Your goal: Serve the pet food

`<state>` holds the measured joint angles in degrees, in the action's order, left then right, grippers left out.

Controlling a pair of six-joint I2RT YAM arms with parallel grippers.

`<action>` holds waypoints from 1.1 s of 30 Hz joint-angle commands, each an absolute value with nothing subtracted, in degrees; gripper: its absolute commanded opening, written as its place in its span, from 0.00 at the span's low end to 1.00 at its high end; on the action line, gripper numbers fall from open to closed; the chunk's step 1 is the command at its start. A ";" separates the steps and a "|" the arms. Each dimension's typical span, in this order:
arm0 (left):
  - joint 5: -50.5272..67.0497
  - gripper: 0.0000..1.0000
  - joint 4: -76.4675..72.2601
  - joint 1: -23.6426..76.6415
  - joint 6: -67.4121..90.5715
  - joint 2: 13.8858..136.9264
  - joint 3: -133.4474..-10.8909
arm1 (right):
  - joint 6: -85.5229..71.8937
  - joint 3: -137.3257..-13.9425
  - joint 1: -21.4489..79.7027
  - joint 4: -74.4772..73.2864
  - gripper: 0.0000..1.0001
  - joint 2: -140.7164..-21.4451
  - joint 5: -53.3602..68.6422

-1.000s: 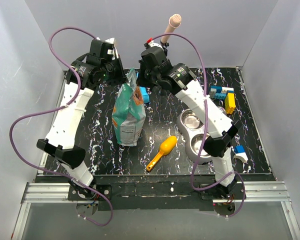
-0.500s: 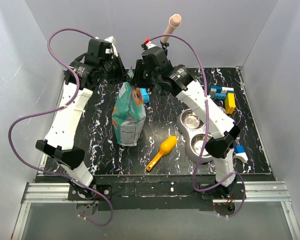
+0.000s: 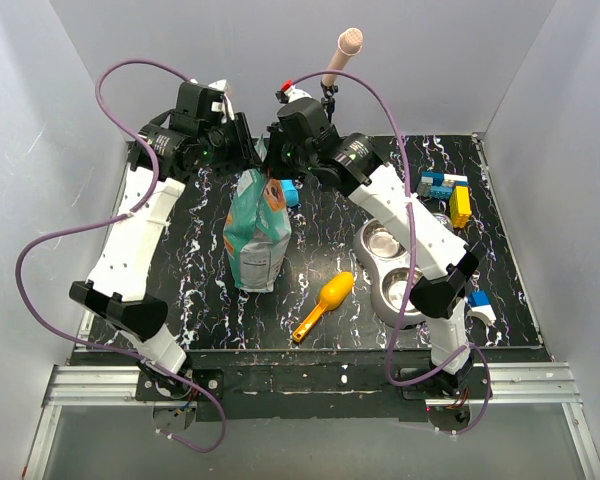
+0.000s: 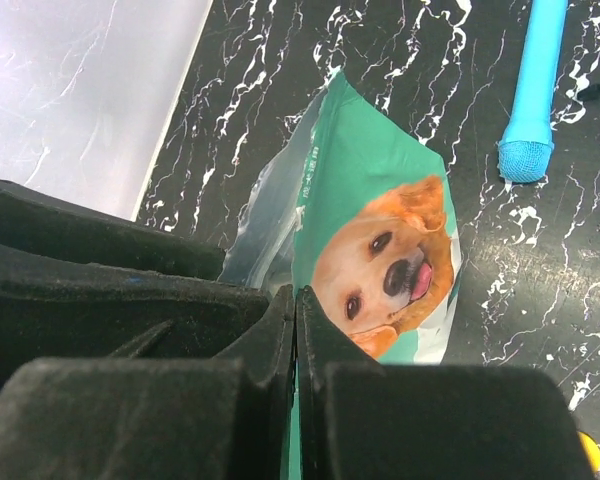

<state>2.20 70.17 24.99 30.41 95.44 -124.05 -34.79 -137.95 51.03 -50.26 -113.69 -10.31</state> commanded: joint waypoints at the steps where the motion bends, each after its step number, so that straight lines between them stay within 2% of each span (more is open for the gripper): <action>1: 1.23 0.40 71.28 25.31 29.44 93.69 -123.57 | -33.05 -140.28 53.00 -47.02 0.01 -111.18 -9.14; 3: 0.79 0.40 72.51 25.31 28.92 94.39 -123.84 | -32.78 -139.75 53.09 -46.50 0.01 -110.66 -10.02; 8: -0.44 0.27 70.76 25.31 28.91 92.47 -118.32 | -32.61 -139.66 53.17 -45.79 0.01 -110.13 -10.28; 12: -2.18 0.01 73.63 25.31 27.34 93.86 -121.62 | -32.78 -141.06 53.17 -50.16 0.01 -110.83 -17.01; 13: -4.37 0.00 75.22 25.31 26.29 94.30 -123.90 | -32.78 -141.33 53.09 -53.06 0.01 -110.92 -21.49; 15: -9.29 0.00 77.86 25.31 24.53 94.39 -127.25 | -31.56 -139.76 52.74 -57.20 0.01 -109.70 -28.88; 17: -13.17 0.00 80.06 25.31 23.03 94.13 -130.07 | -28.84 -130.57 52.12 -55.74 0.01 -105.32 -33.47; 19: -16.94 0.00 81.73 25.31 22.41 93.69 -132.62 | -25.16 -120.38 51.77 -49.78 0.01 -99.43 -32.79; 22: -16.88 0.00 81.39 25.31 21.97 92.90 -135.35 | -21.81 -114.09 51.85 -45.45 0.01 -94.40 -28.23; 24: -13.64 0.00 80.60 25.31 22.76 92.72 -135.18 | -22.06 -116.18 51.86 -46.14 0.01 -94.83 -24.54; 30: -4.22 0.01 78.84 25.31 24.70 93.69 -129.65 | -25.13 -133.56 52.47 -50.44 0.01 -103.43 -17.32; 33: -4.48 0.17 80.06 25.31 24.00 93.95 -128.85 | -25.40 -138.42 52.47 -52.12 0.01 -105.73 -16.53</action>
